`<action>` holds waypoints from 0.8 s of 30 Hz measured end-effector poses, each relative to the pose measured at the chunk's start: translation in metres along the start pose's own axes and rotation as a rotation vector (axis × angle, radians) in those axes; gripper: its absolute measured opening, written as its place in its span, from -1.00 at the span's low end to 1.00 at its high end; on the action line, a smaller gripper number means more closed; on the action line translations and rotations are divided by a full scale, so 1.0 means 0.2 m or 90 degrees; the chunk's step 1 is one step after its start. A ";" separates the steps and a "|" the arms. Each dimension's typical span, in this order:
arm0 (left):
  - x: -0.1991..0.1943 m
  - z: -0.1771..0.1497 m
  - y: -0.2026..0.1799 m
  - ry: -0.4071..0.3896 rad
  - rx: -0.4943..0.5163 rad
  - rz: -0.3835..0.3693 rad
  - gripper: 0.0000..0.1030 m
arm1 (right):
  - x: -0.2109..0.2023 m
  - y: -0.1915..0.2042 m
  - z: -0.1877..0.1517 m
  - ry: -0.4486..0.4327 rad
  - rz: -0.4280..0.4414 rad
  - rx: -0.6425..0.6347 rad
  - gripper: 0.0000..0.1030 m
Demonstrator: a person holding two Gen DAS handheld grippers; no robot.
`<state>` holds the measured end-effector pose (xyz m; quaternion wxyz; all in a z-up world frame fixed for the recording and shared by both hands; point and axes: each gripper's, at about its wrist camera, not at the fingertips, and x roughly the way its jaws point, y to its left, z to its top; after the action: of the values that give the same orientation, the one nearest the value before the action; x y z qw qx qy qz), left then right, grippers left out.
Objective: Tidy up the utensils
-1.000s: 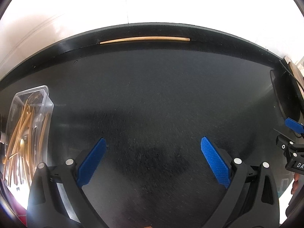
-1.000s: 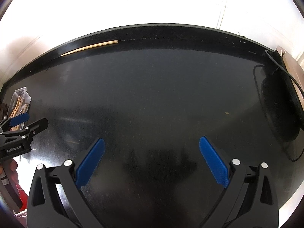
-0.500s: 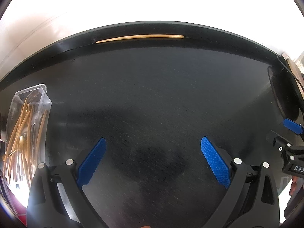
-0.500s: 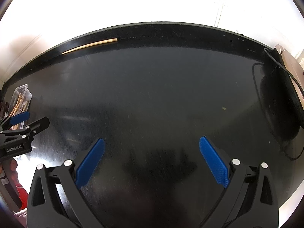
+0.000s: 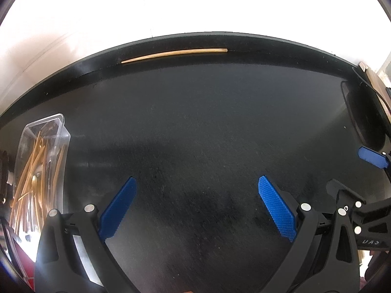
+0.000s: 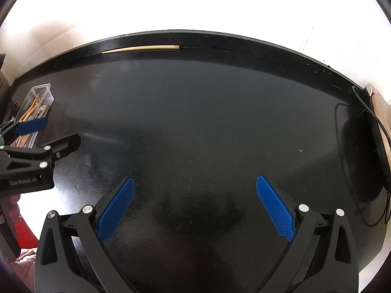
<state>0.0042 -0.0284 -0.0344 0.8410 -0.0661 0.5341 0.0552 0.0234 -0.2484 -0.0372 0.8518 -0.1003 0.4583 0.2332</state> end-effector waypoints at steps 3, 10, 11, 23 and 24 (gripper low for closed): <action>-0.01 -0.01 0.00 -0.001 -0.005 0.000 0.88 | -0.01 0.00 -0.01 -0.001 -0.003 0.000 0.87; 0.00 -0.03 -0.02 0.003 -0.005 -0.008 0.88 | -0.01 -0.04 -0.03 0.003 -0.004 0.000 0.87; 0.00 -0.03 -0.02 0.003 -0.002 -0.010 0.88 | -0.01 -0.05 -0.03 0.003 -0.005 0.003 0.87; 0.01 -0.06 -0.07 0.015 0.001 -0.020 0.88 | 0.00 -0.11 -0.07 0.016 0.002 0.017 0.87; 0.01 -0.06 -0.07 0.015 0.002 -0.020 0.88 | 0.00 -0.11 -0.07 0.016 0.002 0.020 0.87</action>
<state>-0.0034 -0.0448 -0.0405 0.8356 -0.0737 0.5429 0.0406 0.0249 -0.2734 -0.0461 0.8470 -0.0891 0.4727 0.2263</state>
